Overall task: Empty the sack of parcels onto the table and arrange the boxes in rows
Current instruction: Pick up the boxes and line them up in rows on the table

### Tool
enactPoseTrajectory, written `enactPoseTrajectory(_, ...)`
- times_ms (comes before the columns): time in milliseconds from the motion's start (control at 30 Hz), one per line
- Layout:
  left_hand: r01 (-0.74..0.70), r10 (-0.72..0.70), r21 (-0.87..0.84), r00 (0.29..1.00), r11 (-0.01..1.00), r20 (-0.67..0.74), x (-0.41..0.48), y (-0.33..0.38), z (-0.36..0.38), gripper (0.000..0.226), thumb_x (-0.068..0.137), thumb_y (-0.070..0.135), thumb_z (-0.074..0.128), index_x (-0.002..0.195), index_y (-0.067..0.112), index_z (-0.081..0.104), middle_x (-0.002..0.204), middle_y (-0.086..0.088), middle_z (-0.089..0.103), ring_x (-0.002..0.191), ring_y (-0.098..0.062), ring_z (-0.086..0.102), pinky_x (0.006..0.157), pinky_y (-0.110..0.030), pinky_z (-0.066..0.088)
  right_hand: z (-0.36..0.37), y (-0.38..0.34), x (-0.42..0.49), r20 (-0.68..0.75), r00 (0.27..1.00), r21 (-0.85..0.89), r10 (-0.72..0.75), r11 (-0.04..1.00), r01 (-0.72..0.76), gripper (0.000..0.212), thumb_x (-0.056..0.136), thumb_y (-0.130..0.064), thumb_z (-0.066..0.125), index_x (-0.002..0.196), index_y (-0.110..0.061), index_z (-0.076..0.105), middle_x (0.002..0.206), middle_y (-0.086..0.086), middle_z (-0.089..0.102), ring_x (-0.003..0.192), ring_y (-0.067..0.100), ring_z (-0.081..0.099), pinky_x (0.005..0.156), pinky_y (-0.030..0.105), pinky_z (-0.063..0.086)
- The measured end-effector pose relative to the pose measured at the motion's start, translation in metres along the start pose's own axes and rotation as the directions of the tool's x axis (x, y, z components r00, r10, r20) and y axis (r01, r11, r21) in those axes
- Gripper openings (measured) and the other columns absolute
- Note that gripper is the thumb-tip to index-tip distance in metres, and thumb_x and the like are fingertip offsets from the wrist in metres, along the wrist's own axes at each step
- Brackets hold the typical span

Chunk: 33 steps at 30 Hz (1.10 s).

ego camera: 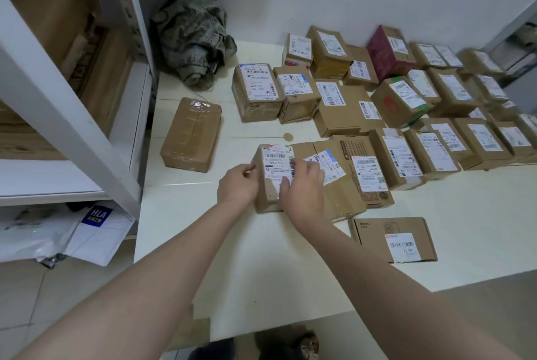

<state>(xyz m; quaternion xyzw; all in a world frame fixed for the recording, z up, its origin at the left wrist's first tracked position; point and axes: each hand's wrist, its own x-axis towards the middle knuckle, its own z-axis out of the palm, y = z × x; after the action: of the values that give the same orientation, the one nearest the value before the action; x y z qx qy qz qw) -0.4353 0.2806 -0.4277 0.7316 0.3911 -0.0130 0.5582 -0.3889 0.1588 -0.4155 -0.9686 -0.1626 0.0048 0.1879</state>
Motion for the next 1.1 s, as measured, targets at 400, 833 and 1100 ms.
enactPoseTrajectory(400, 0.299, -0.175, 0.399, 0.932, 0.867, -0.318, 0.064, -0.007, -0.072, 0.088, 0.078, 0.057, 0.069, 0.148, 0.024, 0.028, 0.158, -0.023, 0.004, 0.145, -0.044, 0.009, 0.118, -0.051, 0.016, 0.009, -0.014, 0.008, 0.041, 0.983, -0.077, -0.178, 0.981, 0.181, 0.03, 0.086, -0.013, 0.059, 0.115, -0.015, 0.066, 0.133, 0.011, 0.051, 0.123, 0.033, 0.042, 0.093, 0.043, 0.029)
enactPoseTrajectory(833, 0.176, -0.217, -0.143, 0.907, 0.974, -0.362, -0.016, -0.04, -0.026, 0.039, 0.102, 0.025, 0.026, 0.119, 0.014, 0.059, 0.119, -0.016, 0.065, 0.112, -0.038, 0.055, 0.098, -0.041, 0.043, -0.005, -0.011, 0.016, 0.101, 0.987, 0.008, -0.125, 0.992, 0.125, 0.037, 0.096, -0.032, 0.054, 0.13, -0.02, 0.057, 0.138, 0.005, 0.043, 0.131, 0.024, 0.032, 0.102, 0.042, 0.029)
enactPoseTrajectory(1100, 0.096, -0.087, 0.028, 0.967, 0.995, -0.239, -0.013, -0.036, -0.025, 0.059, 0.087, 0.035, 0.054, 0.144, 0.033, 0.039, 0.14, -0.005, 0.049, 0.125, -0.034, 0.048, 0.103, -0.043, 0.043, -0.002, -0.006, -0.001, 0.192, 0.953, -0.094, -0.234, 0.962, 0.255, 0.057, 0.087, -0.043, 0.061, 0.138, -0.022, 0.048, 0.15, 0.008, 0.032, 0.139, 0.028, 0.024, 0.107, 0.045, 0.024)
